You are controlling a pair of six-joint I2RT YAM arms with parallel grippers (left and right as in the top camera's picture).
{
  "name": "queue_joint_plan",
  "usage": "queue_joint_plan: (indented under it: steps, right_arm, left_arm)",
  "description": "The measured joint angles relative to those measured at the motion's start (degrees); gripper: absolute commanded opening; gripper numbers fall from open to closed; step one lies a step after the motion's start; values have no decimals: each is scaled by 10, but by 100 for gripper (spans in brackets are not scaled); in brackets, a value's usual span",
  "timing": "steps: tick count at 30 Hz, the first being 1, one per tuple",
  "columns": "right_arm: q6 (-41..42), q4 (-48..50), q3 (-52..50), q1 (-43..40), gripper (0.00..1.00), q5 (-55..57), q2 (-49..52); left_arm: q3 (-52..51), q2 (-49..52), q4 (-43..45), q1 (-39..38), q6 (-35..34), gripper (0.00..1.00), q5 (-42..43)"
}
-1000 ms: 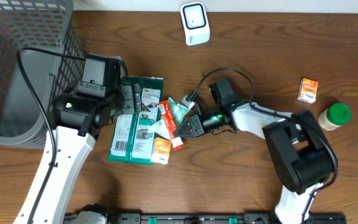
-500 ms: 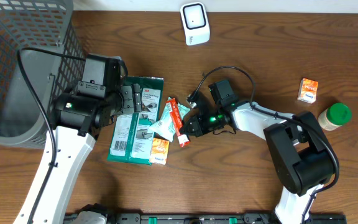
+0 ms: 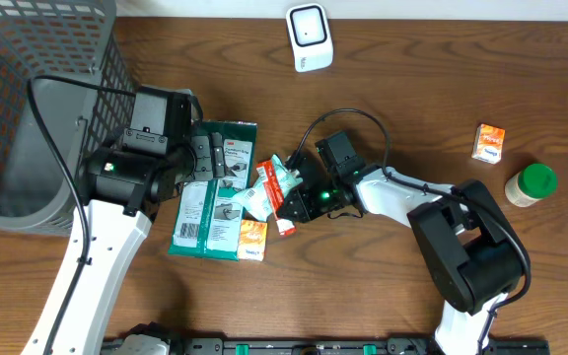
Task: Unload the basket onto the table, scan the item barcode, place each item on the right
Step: 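Pull the red stick pack out from under the mint wipes pack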
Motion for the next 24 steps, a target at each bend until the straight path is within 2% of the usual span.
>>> queue_joint_plan:
  steps: [12,15,18,21,24]
  right_arm:
    - [1,18,0,0,33,-9,0]
    - [-1,19,0,0,22,-8,1]
    - [0,19,0,0,20,-6,3]
    - [0,19,0,0,29,-6,3]
    - [0,21,0,0,29,-7,3]
  left_arm:
    - [0,0,0,0,0,84,0]
    - [0,0,0,0,0,84,0]
    - [0,0,0,0,0,84,0]
    - [0,0,0,0,0,84,0]
    - [0,0,0,0,0,84,0]
